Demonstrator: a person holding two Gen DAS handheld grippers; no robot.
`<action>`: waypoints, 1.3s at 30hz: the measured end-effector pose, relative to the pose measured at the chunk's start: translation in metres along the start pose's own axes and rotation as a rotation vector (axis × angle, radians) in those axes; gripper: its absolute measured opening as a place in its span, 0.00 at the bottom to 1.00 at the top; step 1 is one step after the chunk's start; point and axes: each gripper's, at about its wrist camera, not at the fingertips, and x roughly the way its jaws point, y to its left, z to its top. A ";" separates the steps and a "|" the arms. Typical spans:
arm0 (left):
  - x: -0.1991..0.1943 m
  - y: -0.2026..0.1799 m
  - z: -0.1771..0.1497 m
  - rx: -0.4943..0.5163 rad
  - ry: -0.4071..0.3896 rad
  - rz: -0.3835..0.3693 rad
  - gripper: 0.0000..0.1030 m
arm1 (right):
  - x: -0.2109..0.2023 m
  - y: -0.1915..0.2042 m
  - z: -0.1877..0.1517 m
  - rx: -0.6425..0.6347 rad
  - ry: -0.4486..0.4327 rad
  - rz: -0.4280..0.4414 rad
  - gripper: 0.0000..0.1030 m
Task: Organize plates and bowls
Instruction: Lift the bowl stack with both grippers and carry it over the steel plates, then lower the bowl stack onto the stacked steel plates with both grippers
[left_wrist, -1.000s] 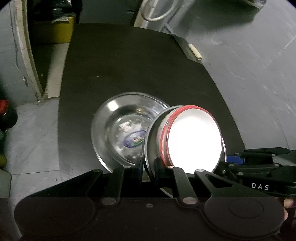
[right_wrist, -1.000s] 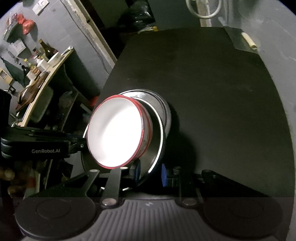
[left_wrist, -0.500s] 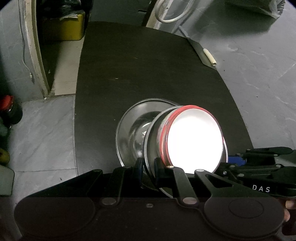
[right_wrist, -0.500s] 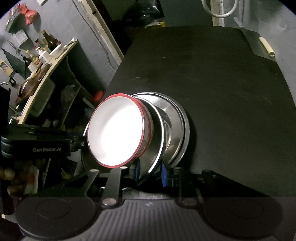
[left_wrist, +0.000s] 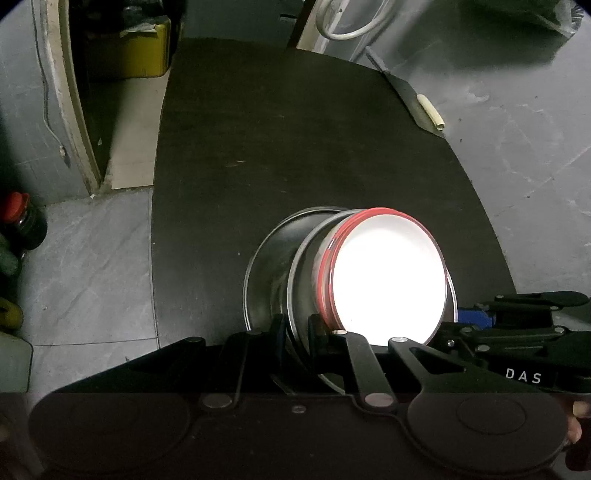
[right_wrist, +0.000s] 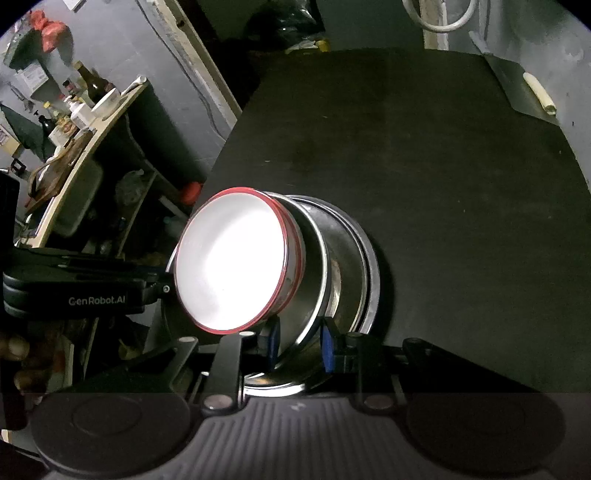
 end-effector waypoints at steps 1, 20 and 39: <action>0.002 0.000 0.001 0.000 0.004 0.002 0.11 | 0.001 0.000 0.000 0.002 0.003 0.000 0.26; 0.015 -0.006 0.011 0.041 0.029 0.013 0.11 | 0.001 -0.014 0.002 0.042 -0.014 -0.001 0.26; 0.010 -0.005 0.009 0.030 0.019 0.027 0.12 | 0.002 -0.007 0.001 0.053 -0.025 -0.010 0.26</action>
